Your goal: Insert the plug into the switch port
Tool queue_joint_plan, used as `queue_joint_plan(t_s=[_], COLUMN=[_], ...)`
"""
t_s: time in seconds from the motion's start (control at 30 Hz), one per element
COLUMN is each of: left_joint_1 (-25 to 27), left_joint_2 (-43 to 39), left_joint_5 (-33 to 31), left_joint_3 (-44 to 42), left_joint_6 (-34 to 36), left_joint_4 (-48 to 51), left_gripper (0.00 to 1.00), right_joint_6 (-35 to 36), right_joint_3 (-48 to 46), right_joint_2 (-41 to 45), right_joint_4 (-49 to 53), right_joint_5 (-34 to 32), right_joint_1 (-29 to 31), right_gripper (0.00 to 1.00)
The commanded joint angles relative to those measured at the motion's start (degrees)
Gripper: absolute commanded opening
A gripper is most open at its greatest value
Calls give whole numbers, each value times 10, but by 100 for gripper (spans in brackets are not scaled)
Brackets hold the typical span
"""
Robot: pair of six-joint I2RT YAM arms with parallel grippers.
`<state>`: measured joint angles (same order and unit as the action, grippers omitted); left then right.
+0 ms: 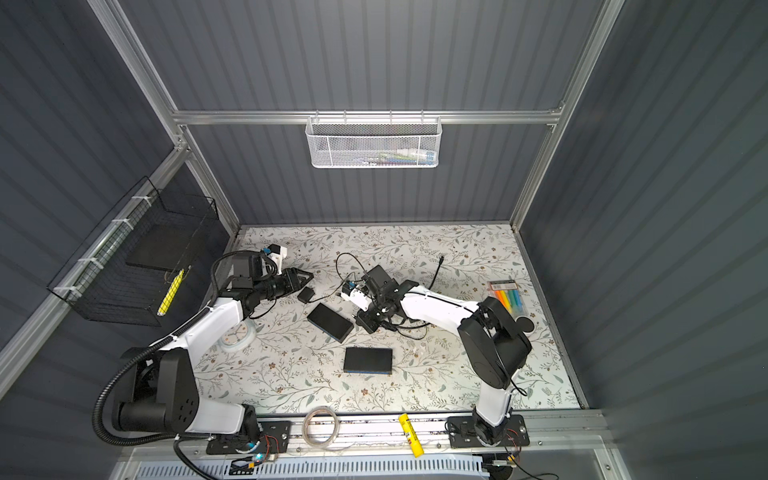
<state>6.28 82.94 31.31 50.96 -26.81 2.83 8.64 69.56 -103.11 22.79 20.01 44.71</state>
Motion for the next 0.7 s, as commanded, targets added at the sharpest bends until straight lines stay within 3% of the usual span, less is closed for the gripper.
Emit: queue_joint_plan(t_s=[0.0, 0.67], left_joint_1=[3, 4], left_joint_2=[18, 76], left_joint_5=[-13, -16], left_joint_3=[-19, -53], left_joint_6=[0, -4], left_joint_4=[24, 8], left_gripper=[38, 42], right_joint_6=[13, -19], right_joint_3=[17, 49], right_joint_2=[-33, -112], right_joint_4=[55, 38], right_joint_5=[-2, -2], right_joint_1=[17, 39], right_gripper=[0, 0])
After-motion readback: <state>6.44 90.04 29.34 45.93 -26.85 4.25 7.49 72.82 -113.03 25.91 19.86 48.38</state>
